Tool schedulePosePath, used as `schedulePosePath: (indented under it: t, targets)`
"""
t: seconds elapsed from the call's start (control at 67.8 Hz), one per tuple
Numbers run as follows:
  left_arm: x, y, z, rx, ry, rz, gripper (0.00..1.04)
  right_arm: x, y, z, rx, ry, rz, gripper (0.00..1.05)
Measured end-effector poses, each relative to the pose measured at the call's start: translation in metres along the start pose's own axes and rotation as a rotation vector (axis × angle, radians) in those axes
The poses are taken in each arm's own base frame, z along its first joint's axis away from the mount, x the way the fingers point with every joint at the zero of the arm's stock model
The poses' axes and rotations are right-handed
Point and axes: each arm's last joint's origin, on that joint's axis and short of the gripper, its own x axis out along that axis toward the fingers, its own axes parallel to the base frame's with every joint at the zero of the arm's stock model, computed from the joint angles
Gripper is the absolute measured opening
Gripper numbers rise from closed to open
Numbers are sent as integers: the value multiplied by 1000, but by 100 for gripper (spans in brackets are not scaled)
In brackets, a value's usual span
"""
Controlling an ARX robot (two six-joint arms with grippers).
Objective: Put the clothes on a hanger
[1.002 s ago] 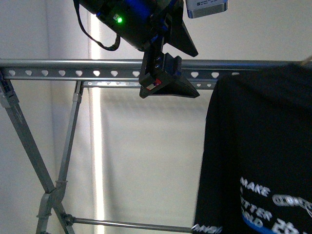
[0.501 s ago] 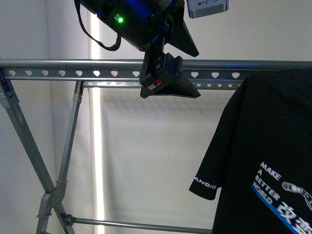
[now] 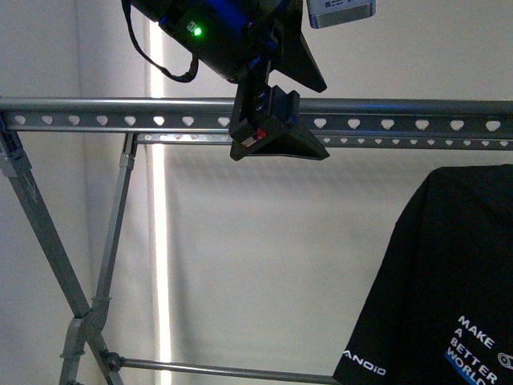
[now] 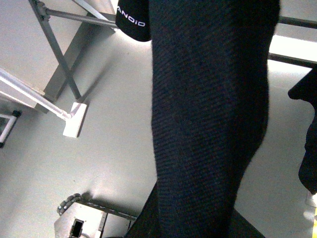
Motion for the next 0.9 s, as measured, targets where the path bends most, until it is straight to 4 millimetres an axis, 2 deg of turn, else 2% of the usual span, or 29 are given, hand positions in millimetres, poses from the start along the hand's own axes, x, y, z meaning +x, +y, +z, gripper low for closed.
schedulePosePath:
  t: [0.162,0.442,0.516,0.737,0.899]
  targets:
    - [0,0,0,0,0,0,98,6,-7,11,59,9,-30,7]
    - [0,0,0,0,0,0,98,28,-30,81,141,-47,-147,7]
    - [0,0,0,1,0,0,98,34,-32,93,156,-51,-157,7]
    - [0,0,0,0,0,0,98,61,-33,119,182,-38,-177,7]
    - [0,0,0,0,0,1,98,82,-32,128,198,-17,-174,7]
